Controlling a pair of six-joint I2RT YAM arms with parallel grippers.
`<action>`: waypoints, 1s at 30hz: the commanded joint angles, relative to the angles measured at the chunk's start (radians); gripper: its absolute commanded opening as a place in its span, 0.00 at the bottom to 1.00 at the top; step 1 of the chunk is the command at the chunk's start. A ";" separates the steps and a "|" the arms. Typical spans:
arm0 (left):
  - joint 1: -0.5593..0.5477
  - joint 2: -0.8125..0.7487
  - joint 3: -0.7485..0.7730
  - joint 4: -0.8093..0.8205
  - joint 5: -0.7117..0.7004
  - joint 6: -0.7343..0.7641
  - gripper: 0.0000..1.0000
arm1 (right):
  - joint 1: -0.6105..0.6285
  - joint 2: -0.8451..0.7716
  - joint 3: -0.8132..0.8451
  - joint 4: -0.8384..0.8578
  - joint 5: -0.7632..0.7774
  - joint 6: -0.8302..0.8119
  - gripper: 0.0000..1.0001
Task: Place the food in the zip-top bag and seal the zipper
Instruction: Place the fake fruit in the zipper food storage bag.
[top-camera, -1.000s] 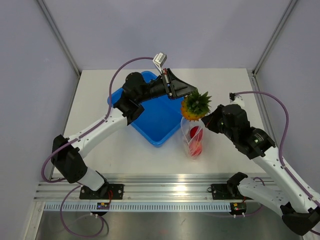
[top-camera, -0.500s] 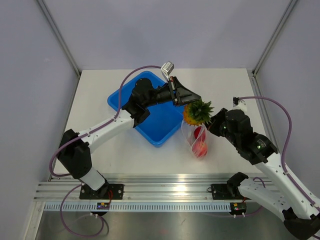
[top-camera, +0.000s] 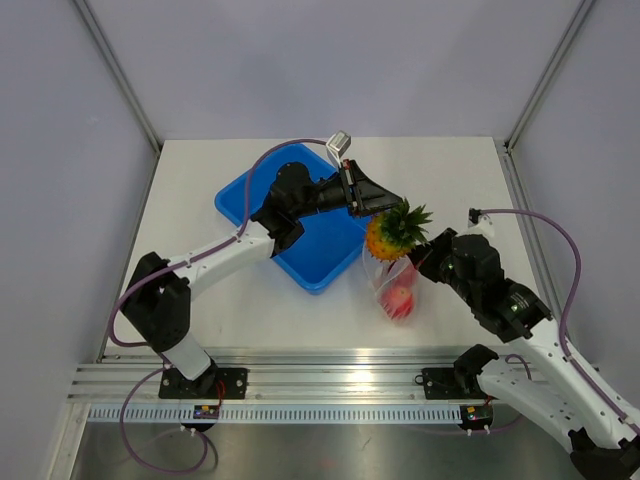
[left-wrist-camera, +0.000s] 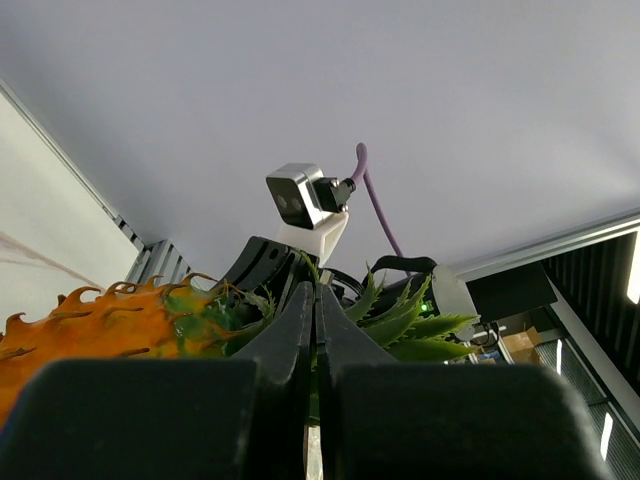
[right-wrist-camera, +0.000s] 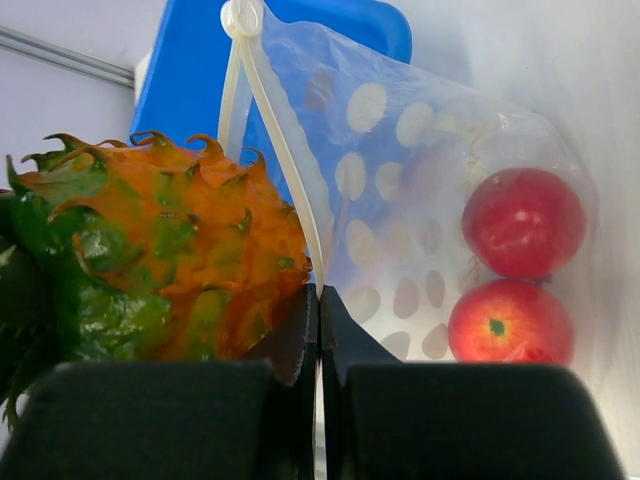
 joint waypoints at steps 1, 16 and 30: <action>-0.011 0.012 -0.012 0.002 0.033 0.005 0.00 | 0.005 -0.091 -0.043 0.226 0.011 0.066 0.00; -0.012 0.004 -0.024 -0.041 0.044 0.000 0.00 | 0.005 -0.154 -0.095 0.315 -0.004 0.094 0.00; -0.014 0.035 -0.055 0.013 0.055 -0.035 0.00 | 0.005 -0.147 -0.089 0.323 -0.015 0.108 0.00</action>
